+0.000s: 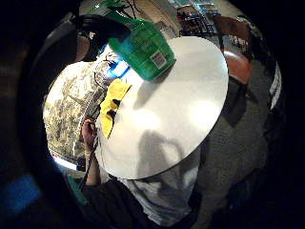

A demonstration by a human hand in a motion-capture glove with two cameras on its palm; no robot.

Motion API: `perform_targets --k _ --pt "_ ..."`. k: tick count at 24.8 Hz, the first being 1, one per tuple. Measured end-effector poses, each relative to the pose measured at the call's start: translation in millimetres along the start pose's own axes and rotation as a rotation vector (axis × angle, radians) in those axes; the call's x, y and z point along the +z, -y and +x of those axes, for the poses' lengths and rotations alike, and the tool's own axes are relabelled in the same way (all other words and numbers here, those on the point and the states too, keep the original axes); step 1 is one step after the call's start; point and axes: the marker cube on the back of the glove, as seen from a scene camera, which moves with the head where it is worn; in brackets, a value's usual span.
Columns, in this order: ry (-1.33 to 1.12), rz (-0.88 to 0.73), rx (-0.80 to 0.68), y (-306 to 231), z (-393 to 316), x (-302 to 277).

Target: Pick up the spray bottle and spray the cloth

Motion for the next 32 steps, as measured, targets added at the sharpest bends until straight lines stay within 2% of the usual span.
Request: perform_targets --k 7,16,24,32 --pt "-0.016 0.019 0.051 39.6 10.6 12.3" --pt "-0.158 0.076 0.129 104.3 32.6 26.2" --pt "-0.194 0.074 0.180 111.5 45.6 36.4" --pt "-0.192 0.174 0.142 105.5 45.3 37.7"
